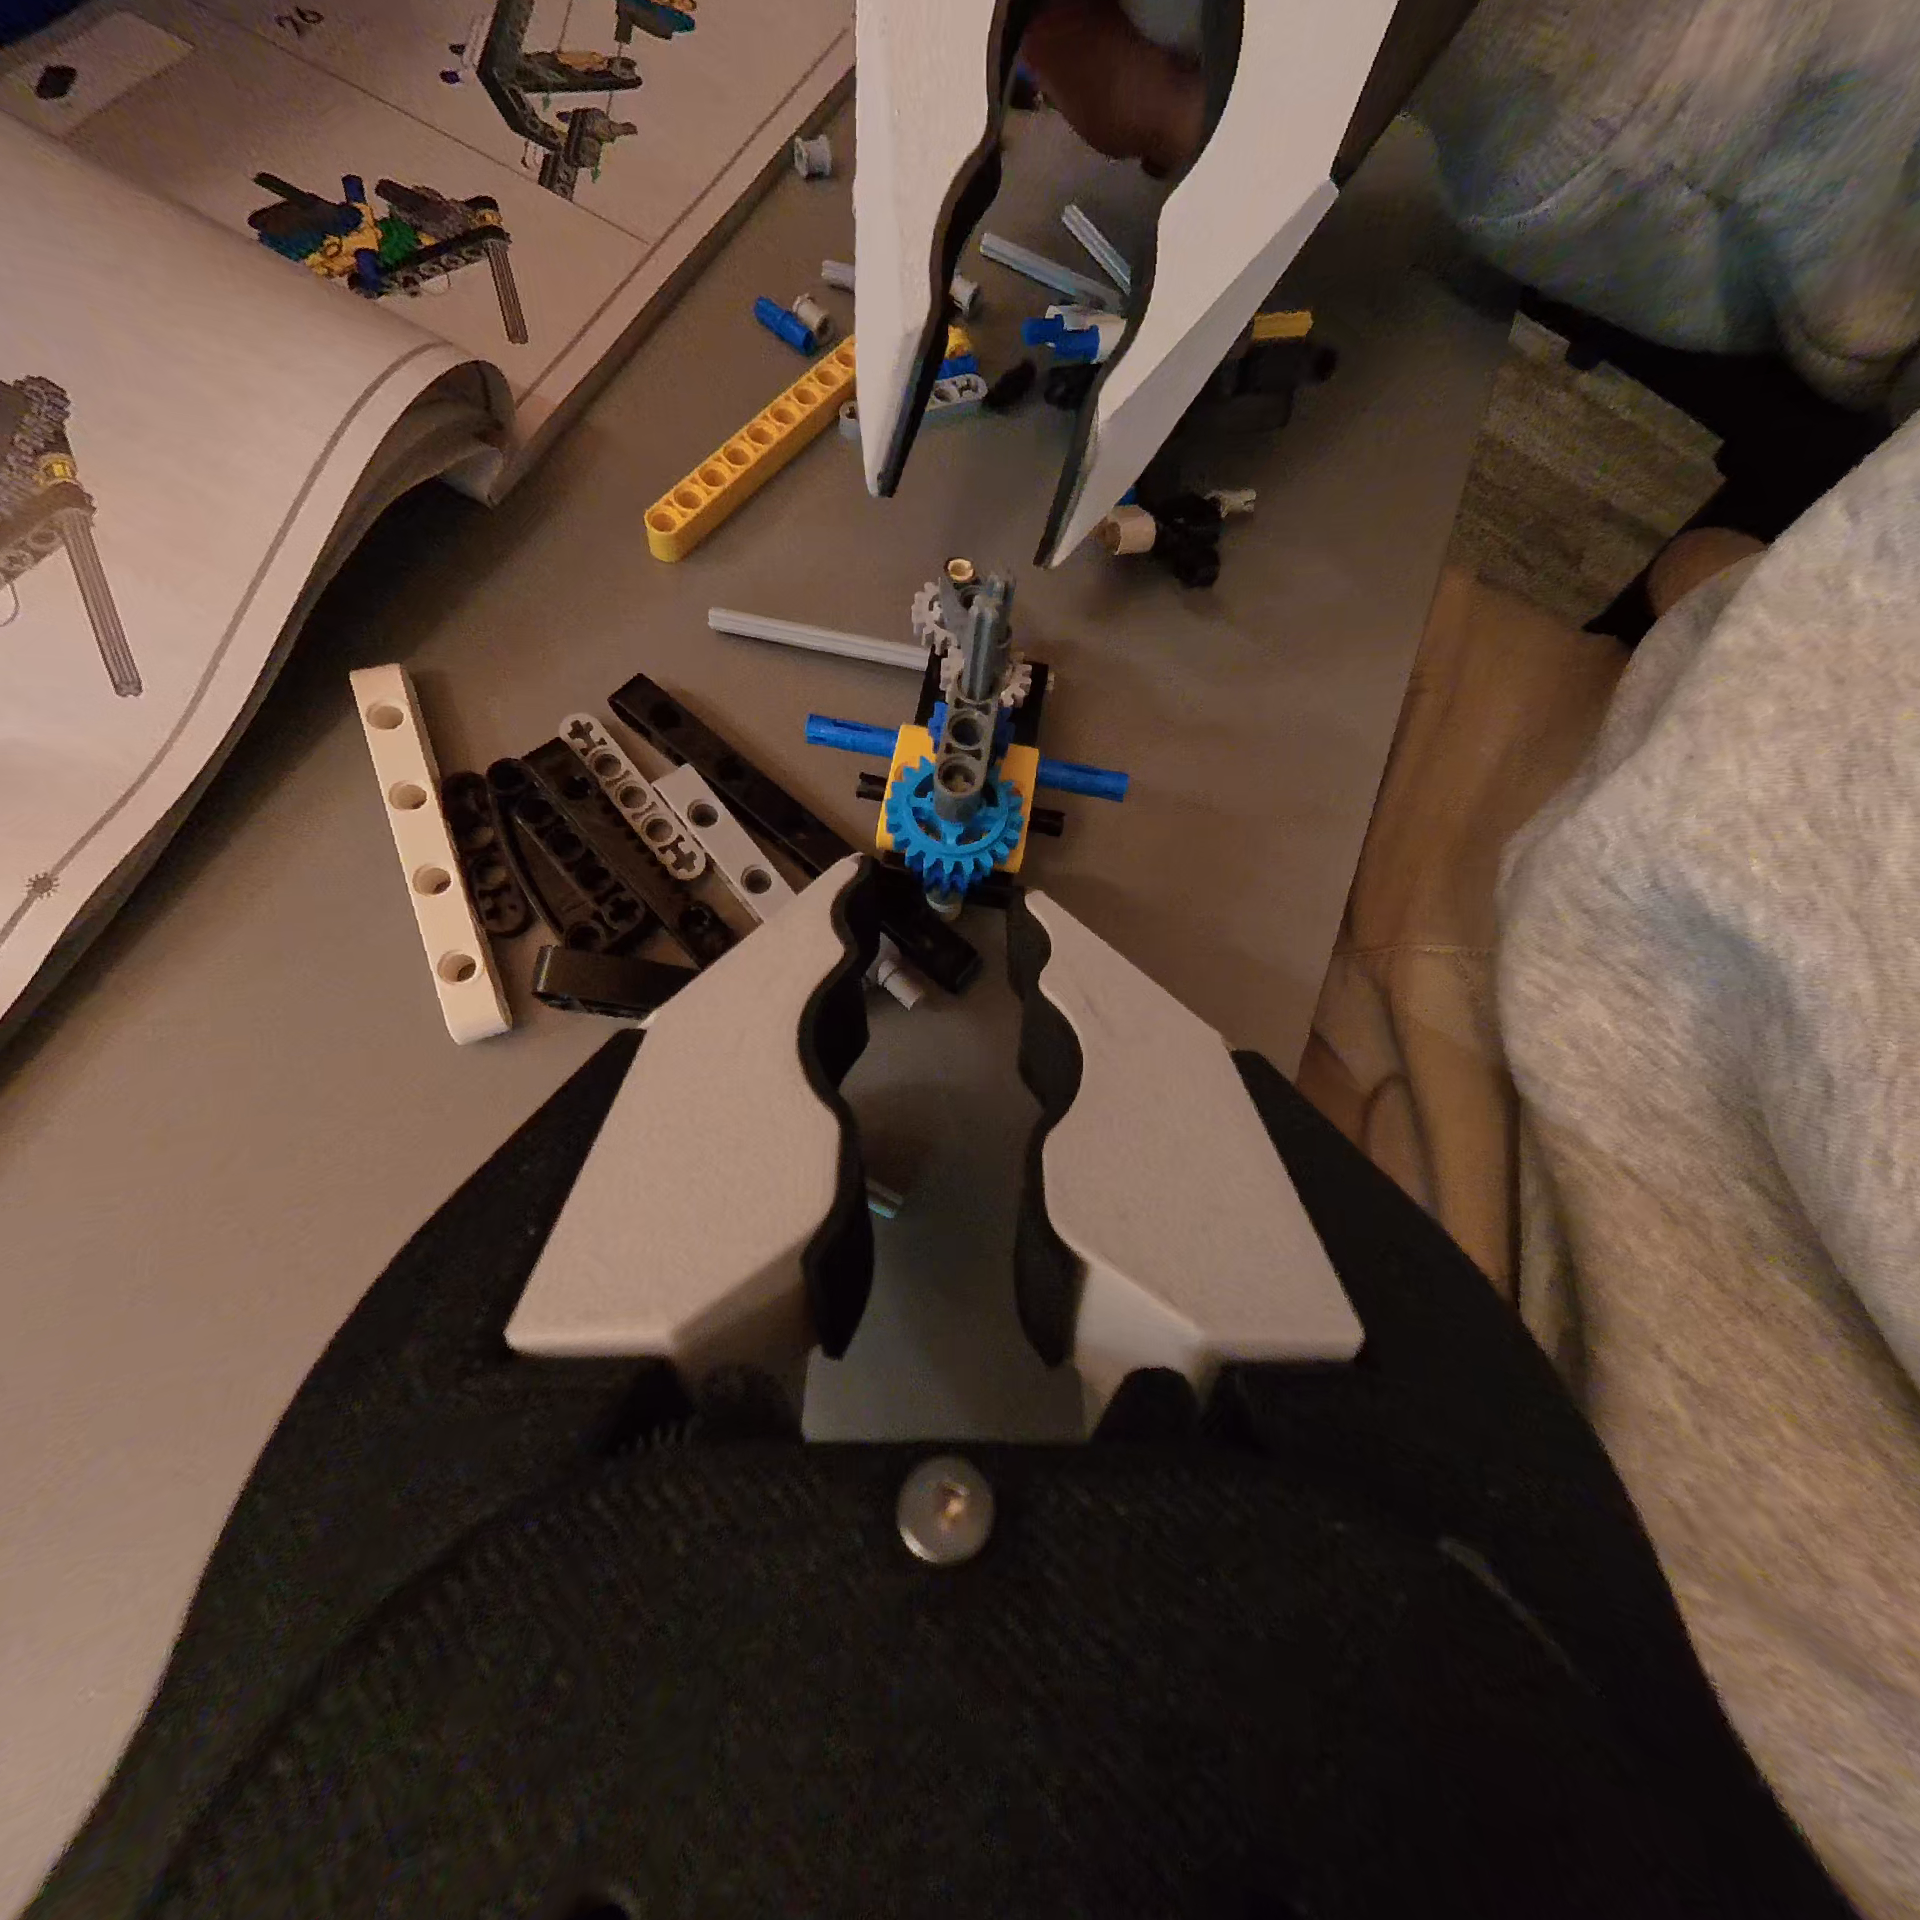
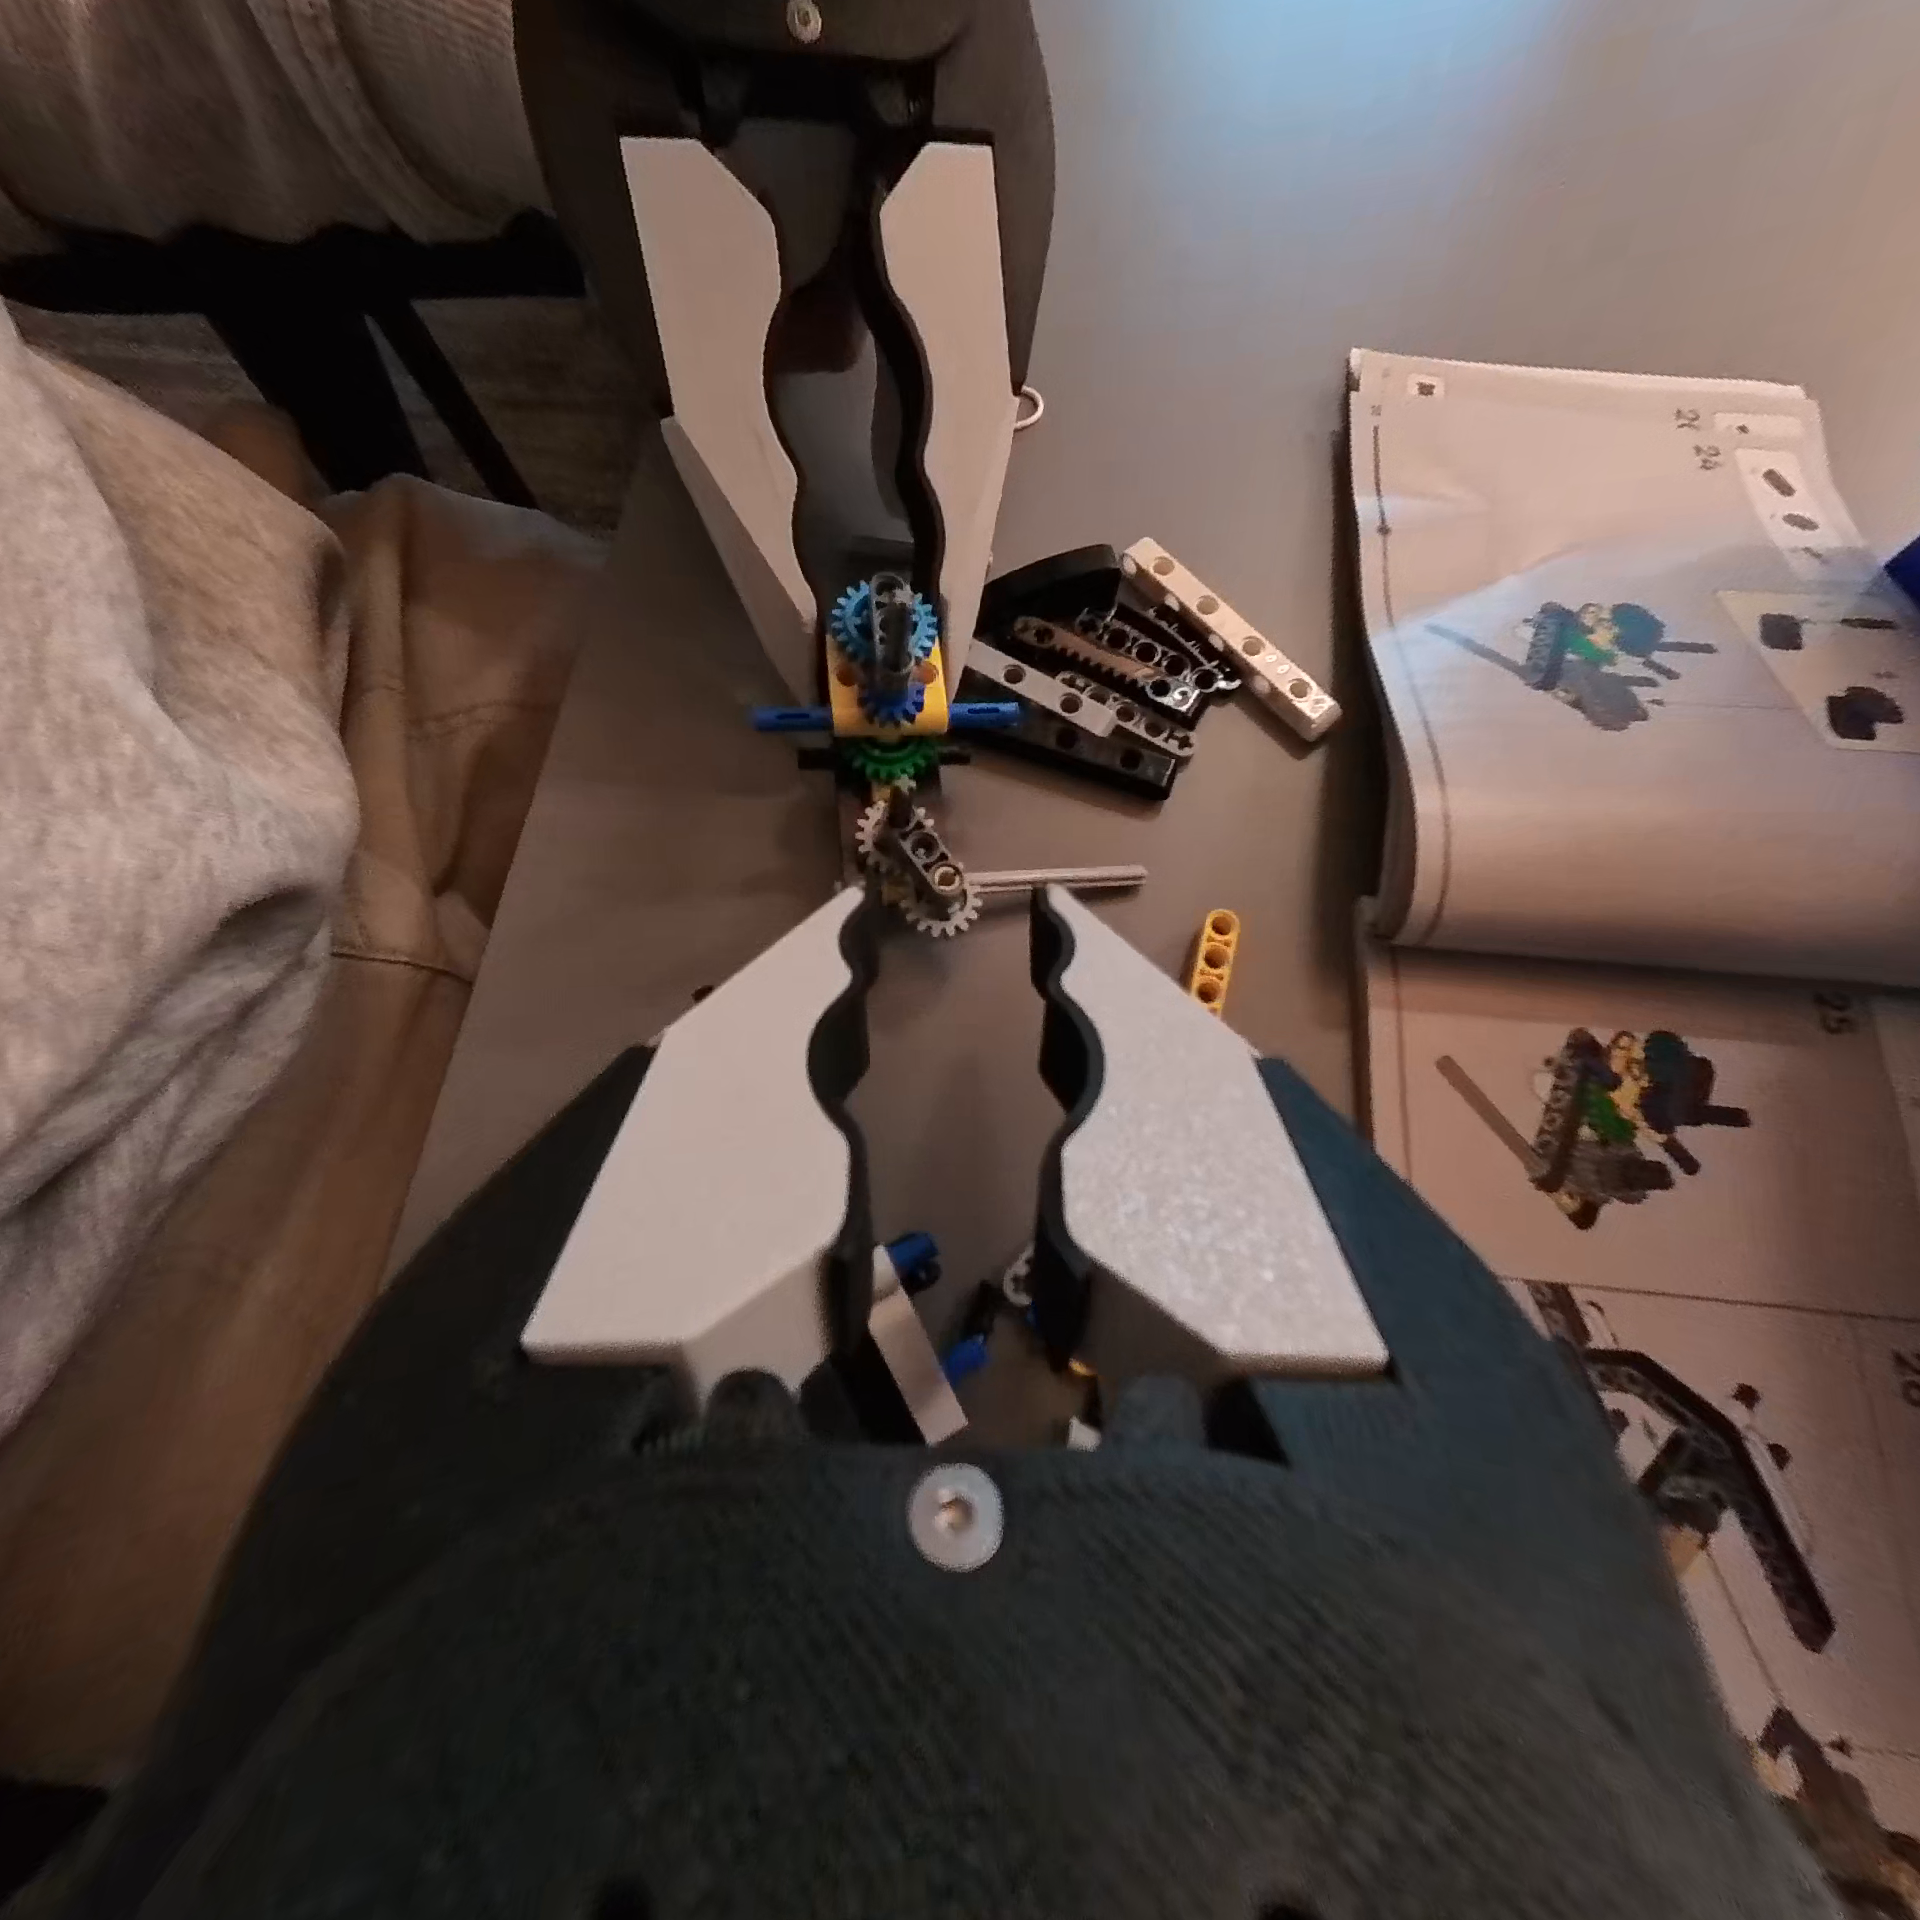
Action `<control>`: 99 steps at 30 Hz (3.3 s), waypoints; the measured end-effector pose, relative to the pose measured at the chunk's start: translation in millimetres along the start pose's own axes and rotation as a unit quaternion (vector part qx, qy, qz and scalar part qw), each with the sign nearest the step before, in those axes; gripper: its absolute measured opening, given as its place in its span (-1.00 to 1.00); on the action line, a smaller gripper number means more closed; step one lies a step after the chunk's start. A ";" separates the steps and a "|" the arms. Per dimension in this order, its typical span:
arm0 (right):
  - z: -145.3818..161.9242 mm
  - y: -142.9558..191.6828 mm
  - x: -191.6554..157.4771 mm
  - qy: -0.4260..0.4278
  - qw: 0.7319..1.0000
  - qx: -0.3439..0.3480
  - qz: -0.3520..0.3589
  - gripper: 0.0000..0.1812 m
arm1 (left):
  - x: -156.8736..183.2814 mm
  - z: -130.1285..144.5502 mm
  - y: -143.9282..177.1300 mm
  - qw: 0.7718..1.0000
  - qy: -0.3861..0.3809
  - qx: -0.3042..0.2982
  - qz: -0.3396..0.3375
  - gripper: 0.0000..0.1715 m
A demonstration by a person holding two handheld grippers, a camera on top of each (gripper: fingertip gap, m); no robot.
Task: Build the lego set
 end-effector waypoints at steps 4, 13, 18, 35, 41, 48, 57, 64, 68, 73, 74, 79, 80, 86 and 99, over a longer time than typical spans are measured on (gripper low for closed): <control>0.9 -1.6 -0.8 -0.011 1.000 -0.012 -0.008 -0.69 | -0.4 0.1 -0.3 1.000 0.002 -0.001 0.000 -0.75; 1.1 -4.7 -0.3 -0.020 0.999 -0.032 -0.009 -0.66 | -0.3 0.2 -0.5 1.000 0.002 -0.002 0.000 -0.75; -0.4 -5.6 -0.7 -0.017 0.999 -0.036 -0.004 -0.64 | -0.1 0.2 -0.6 1.000 -0.001 -0.002 -0.002 -0.75; -3.7 -8.3 -0.3 -0.015 0.999 -0.037 -0.015 -0.31 | -0.2 0.2 -0.4 1.000 0.005 -0.002 0.004 -0.75; -6.3 -11.0 3.6 -0.009 0.997 -0.046 -0.055 -0.18 | -0.2 0.3 -0.2 1.000 0.007 -0.002 0.006 -0.75; -4.0 -22.2 11.1 0.026 0.993 -0.102 -0.057 -0.08 | -0.3 0.2 -0.1 1.000 0.010 -0.002 0.008 -0.75; 4.4 -30.2 12.4 0.038 0.989 -0.128 -0.058 -0.08 | 1.4 0.7 -0.5 1.000 -0.010 -0.002 -0.011 -0.75; 4.5 -27.6 15.3 0.029 0.992 -0.106 -0.059 -0.17 | 2.4 1.0 -1.0 1.000 -0.021 -0.003 -0.020 -0.75; 6.2 -28.0 16.3 0.024 0.991 -0.116 -0.057 -0.17 | 2.4 1.1 -1.2 0.999 -0.023 -0.003 -0.022 -0.74; 4.3 -29.9 15.2 0.006 0.991 -0.118 -0.062 -0.11 | 2.8 1.2 -1.5 0.999 -0.031 -0.003 -0.032 -0.74; 3.7 -30.0 14.8 0.000 0.991 -0.121 -0.061 -0.09 | 2.8 1.2 -1.6 0.999 -0.032 -0.003 -0.033 -0.74; -2.1 -29.6 9.1 -0.031 0.990 -0.132 -0.033 -0.03 | 3.2 1.2 -2.0 0.998 -0.038 -0.003 -0.039 -0.74; -3.4 -29.3 8.5 -0.032 0.990 -0.133 -0.020 -0.06 | 3.3 1.3 -2.0 0.998 -0.040 -0.003 -0.041 -0.74; -8.2 -30.4 10.7 -0.037 0.986 -0.160 0.016 -0.05 | 3.3 1.1 -2.3 0.998 -0.044 -0.002 -0.046 -0.74; -15.3 -41.8 17.4 -0.047 0.969 -0.240 0.017 -0.18 | 2.2 0.1 -2.2 0.998 -0.043 0.002 -0.051 -0.74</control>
Point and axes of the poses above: each gripper's, where its closed fingertips meet, y back along the fingers, z out of its underside, x = y × z across the jaws, the point moved 5 cm from there along y, back along the fingers, and after that the axes turned 10 degrees about -z, right-handed, at the moved point
